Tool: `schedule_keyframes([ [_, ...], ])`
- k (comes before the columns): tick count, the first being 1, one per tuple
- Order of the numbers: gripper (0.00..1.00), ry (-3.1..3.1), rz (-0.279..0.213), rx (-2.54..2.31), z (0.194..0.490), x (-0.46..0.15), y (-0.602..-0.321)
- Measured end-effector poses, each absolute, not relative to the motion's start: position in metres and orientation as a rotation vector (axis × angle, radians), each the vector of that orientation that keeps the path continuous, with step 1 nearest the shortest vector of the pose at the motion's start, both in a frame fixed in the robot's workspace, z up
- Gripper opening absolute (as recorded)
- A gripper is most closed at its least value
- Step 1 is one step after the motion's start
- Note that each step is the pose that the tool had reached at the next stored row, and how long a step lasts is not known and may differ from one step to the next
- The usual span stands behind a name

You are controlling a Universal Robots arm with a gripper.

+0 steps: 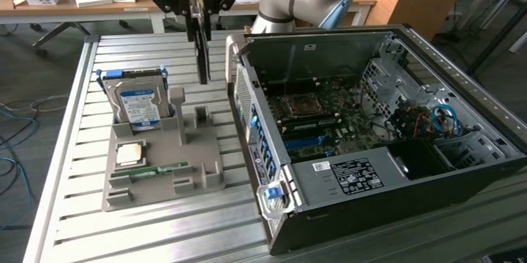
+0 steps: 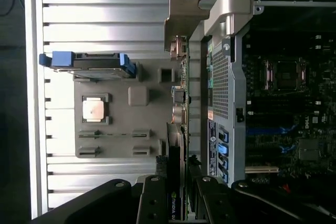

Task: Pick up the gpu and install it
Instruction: 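Pick up the gpu and move the gpu toward the slot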

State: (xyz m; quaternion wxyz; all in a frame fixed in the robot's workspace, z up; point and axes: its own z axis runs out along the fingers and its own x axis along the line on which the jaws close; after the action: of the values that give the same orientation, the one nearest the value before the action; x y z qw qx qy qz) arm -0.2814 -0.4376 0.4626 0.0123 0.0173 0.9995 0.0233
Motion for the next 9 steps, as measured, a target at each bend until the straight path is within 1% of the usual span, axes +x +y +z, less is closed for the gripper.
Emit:
schedule_keyframes([
  [1, 0.26, 3.116, 0.073, 0.054, 0.466, -0.281, -0.438],
  [2, 0.26, 3.116, 0.072, 0.054, 0.482, -0.281, -0.438],
  [3, 0.26, 3.116, 0.072, 0.054, 0.485, -0.281, -0.438],
  [9, 0.26, 3.116, 0.073, 0.053, 0.486, -0.278, -0.438],
])
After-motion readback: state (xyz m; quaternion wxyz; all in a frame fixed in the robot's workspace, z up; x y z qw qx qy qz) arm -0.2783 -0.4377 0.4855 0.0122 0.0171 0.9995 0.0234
